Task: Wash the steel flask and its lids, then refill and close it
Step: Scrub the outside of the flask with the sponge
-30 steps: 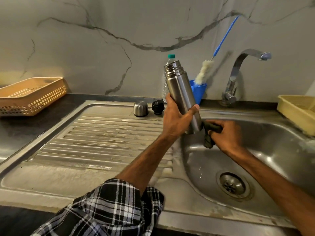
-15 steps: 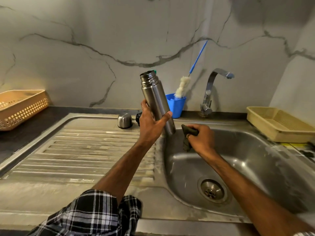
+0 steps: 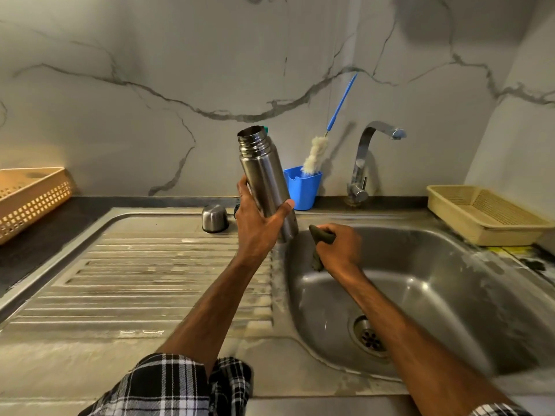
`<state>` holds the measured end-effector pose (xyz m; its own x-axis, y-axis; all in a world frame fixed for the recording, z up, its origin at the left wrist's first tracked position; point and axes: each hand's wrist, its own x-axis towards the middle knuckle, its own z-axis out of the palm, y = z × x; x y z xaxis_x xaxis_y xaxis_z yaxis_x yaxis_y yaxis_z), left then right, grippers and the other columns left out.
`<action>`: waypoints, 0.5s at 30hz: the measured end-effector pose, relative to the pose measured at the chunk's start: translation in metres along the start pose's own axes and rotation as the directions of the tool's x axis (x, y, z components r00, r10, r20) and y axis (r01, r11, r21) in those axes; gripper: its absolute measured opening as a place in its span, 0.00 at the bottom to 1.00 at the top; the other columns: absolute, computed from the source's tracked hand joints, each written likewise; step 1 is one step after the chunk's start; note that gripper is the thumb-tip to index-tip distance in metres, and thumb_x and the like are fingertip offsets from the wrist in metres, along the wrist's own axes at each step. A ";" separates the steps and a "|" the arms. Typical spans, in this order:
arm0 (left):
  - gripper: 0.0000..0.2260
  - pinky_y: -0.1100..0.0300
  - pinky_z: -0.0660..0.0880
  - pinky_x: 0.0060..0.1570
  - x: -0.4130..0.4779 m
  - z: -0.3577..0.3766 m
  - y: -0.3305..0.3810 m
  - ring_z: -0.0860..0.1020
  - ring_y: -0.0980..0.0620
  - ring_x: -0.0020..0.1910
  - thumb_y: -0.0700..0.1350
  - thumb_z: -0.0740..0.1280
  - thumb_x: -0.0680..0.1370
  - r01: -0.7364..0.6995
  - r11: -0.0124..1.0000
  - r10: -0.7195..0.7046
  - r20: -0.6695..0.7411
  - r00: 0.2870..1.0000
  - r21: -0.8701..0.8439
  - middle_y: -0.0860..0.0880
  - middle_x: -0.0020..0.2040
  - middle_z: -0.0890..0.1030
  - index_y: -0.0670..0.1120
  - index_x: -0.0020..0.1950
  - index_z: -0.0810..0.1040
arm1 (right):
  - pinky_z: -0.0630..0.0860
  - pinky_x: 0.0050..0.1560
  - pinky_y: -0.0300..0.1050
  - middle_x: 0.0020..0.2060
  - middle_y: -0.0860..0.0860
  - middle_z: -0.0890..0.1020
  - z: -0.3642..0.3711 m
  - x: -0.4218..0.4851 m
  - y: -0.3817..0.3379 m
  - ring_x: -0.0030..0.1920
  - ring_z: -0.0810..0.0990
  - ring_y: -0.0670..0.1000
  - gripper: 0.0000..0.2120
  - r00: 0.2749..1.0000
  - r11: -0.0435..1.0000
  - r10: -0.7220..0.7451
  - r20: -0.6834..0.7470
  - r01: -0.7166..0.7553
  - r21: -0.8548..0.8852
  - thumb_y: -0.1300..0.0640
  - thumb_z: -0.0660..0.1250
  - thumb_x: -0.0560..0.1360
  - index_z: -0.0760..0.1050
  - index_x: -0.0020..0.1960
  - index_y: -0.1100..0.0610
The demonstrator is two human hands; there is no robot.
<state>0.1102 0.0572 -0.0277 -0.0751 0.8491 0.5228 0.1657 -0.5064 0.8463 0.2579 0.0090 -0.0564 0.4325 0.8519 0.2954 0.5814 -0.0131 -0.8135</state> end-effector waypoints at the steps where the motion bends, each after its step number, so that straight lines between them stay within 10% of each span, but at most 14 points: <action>1: 0.39 0.61 0.73 0.57 0.001 0.000 0.000 0.75 0.56 0.59 0.46 0.78 0.74 -0.006 1.000 0.006 -0.002 1.000 0.012 0.47 0.70 0.74 0.50 0.77 0.58 | 0.78 0.47 0.39 0.41 0.48 0.81 0.002 0.000 0.000 0.44 0.81 0.47 0.13 1.000 1.000 -0.016 0.011 0.017 -0.009 0.69 0.69 0.73 0.83 0.52 0.56; 6: 0.38 0.70 0.72 0.52 0.004 -0.004 0.002 0.75 0.63 0.52 0.45 0.77 0.74 -0.008 0.999 0.008 0.006 1.000 0.043 0.50 0.66 0.74 0.48 0.77 0.59 | 0.77 0.47 0.38 0.40 0.47 0.80 0.001 0.002 0.001 0.42 0.78 0.45 0.14 0.993 0.995 -0.097 0.066 0.099 -0.021 0.70 0.69 0.72 0.83 0.52 0.55; 15: 0.38 0.41 0.78 0.62 0.022 -0.021 0.012 0.76 0.49 0.63 0.45 0.78 0.73 0.020 0.999 -0.019 -0.015 1.000 0.043 0.45 0.69 0.74 0.49 0.76 0.60 | 0.68 0.29 0.21 0.55 0.55 0.82 -0.002 0.014 0.013 0.47 0.78 0.45 0.19 0.999 0.996 -0.034 0.012 0.033 0.083 0.70 0.69 0.73 0.78 0.63 0.61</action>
<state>0.0897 0.0670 -0.0042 -0.0930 0.8562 0.5082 0.2068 -0.4827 0.8510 0.2730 0.0198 -0.0614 0.4042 0.8582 0.3164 0.5361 0.0580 -0.8422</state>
